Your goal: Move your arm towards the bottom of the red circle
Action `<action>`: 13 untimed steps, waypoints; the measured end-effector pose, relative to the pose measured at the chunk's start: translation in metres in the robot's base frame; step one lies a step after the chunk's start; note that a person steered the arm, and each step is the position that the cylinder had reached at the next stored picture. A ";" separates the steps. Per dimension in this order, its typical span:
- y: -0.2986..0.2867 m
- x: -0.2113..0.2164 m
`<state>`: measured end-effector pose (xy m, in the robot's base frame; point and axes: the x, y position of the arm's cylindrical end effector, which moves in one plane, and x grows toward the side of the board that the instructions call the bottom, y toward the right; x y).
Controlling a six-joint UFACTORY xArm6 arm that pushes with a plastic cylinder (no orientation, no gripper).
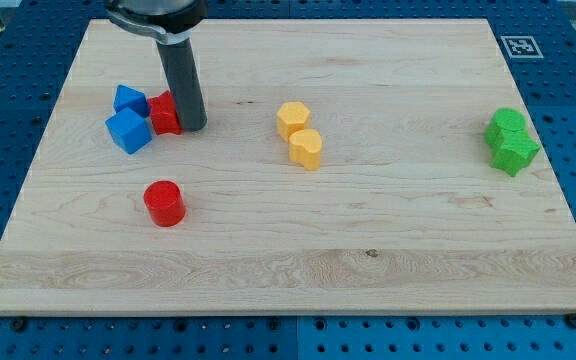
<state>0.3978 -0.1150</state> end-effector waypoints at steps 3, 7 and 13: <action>0.037 0.073; 0.039 0.073; 0.043 0.071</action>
<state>0.4690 -0.0716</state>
